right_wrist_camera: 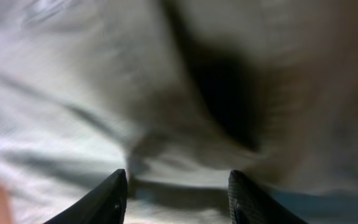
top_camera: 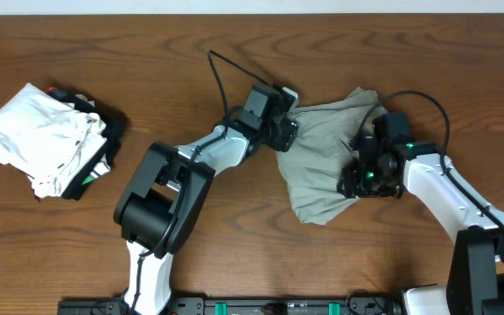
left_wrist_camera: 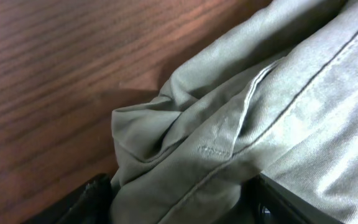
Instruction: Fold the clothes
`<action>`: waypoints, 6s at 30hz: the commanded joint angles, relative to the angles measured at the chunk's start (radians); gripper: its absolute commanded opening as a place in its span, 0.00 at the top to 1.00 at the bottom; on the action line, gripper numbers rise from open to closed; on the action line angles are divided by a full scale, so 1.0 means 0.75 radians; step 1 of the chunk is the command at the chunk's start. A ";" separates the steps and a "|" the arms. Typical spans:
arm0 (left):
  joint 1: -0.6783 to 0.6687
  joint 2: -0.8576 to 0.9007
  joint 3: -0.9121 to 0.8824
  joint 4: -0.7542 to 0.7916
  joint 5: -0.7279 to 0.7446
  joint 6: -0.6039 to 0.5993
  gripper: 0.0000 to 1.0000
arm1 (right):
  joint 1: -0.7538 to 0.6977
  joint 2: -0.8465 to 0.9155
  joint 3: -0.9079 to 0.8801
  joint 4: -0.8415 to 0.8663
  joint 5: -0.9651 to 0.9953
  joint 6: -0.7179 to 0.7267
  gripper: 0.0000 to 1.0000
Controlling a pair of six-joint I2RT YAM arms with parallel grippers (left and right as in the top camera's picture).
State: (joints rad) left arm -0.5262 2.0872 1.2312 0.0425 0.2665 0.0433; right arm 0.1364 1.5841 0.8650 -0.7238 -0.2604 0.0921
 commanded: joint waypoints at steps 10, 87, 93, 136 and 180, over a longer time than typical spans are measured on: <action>0.000 0.035 -0.005 -0.667 0.086 -0.244 0.42 | 0.009 0.015 -0.010 0.211 0.438 0.038 0.39; 0.231 -0.459 0.268 -0.980 -0.380 0.242 0.94 | -0.007 -0.439 0.031 0.062 0.370 -0.094 0.25; 0.376 -0.573 0.455 -1.042 -0.637 0.285 0.94 | -0.007 -0.518 0.031 -0.061 0.291 -0.095 0.25; 1.359 -0.735 0.588 -1.323 -0.637 -0.477 0.94 | -0.007 -0.517 0.031 -0.113 0.292 -0.120 0.24; 0.916 -0.735 0.586 -1.401 0.048 -0.117 0.02 | -0.007 -0.517 0.031 -0.057 0.182 -0.119 0.01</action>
State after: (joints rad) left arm 0.2356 1.5555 1.6497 -1.0100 0.2680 -0.1627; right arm 0.1352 1.2057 0.8722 -0.7788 -0.0769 0.0074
